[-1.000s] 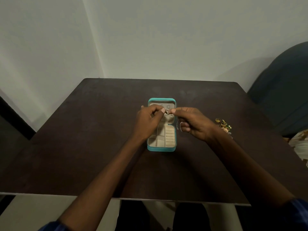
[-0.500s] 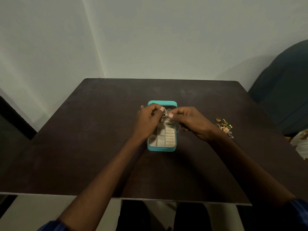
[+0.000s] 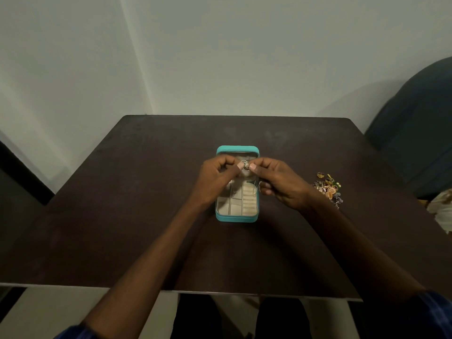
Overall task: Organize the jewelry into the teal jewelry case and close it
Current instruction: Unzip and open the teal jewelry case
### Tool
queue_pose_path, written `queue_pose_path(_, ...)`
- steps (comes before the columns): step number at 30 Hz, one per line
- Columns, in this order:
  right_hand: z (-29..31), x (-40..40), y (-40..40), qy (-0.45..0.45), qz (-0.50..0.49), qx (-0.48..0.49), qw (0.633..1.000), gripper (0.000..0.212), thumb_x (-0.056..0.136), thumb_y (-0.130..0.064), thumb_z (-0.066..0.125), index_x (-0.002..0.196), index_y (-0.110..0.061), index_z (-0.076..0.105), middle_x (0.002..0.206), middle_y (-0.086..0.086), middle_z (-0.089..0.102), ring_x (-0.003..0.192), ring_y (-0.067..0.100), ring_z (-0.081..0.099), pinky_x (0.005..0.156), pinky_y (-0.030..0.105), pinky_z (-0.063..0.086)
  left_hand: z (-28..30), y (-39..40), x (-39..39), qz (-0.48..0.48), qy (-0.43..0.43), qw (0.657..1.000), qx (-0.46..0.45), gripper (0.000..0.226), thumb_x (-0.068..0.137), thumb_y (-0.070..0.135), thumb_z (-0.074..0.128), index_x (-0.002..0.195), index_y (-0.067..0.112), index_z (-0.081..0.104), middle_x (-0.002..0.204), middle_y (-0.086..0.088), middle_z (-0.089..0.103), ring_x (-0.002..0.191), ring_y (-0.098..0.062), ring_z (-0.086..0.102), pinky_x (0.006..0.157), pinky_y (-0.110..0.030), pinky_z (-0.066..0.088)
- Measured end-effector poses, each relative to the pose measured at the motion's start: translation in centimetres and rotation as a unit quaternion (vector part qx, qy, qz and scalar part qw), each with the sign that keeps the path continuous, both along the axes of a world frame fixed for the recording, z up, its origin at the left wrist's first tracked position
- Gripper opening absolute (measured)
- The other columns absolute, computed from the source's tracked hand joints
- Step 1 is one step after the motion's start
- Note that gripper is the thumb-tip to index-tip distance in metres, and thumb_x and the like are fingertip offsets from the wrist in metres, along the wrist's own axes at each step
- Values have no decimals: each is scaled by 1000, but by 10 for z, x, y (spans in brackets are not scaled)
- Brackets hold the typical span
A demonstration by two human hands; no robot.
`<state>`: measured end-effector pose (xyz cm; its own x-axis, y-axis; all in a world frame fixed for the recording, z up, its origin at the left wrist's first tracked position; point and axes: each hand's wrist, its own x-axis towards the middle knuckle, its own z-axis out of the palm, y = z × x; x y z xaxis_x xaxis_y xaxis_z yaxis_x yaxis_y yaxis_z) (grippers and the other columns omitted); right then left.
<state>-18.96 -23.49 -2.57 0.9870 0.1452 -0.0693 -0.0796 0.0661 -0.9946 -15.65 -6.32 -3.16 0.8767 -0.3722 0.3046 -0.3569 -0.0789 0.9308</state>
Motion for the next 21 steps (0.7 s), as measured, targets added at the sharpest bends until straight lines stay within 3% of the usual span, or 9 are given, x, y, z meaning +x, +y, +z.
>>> queue_pose_path(7,4,-1,1,-59,-51,-135,988,19,91,-20,57,99,-6,66,96,25,65,46,3,42,41,18,33,2,-2,-1,3,17,1000,-22,11,90,11,57,83,13,66,76,5,66,70,-3,62,63,-15,48)
queue_pose_path(14,9,-4,3,-98,-15,-137,986,11,93,-15,53,94,-11,64,84,-2,66,53,3,47,46,18,36,2,-4,-2,5,34,999,-32,10,91,11,56,85,11,64,74,3,65,67,-3,62,62,-17,50)
queue_pose_path(21,8,-6,5,-107,-33,-164,980,14,92,-16,56,96,-9,67,83,4,67,55,1,52,45,17,36,5,-6,-2,22,40,998,-54,8,91,7,56,85,8,62,62,0,64,48,-8,60,52,-19,50)
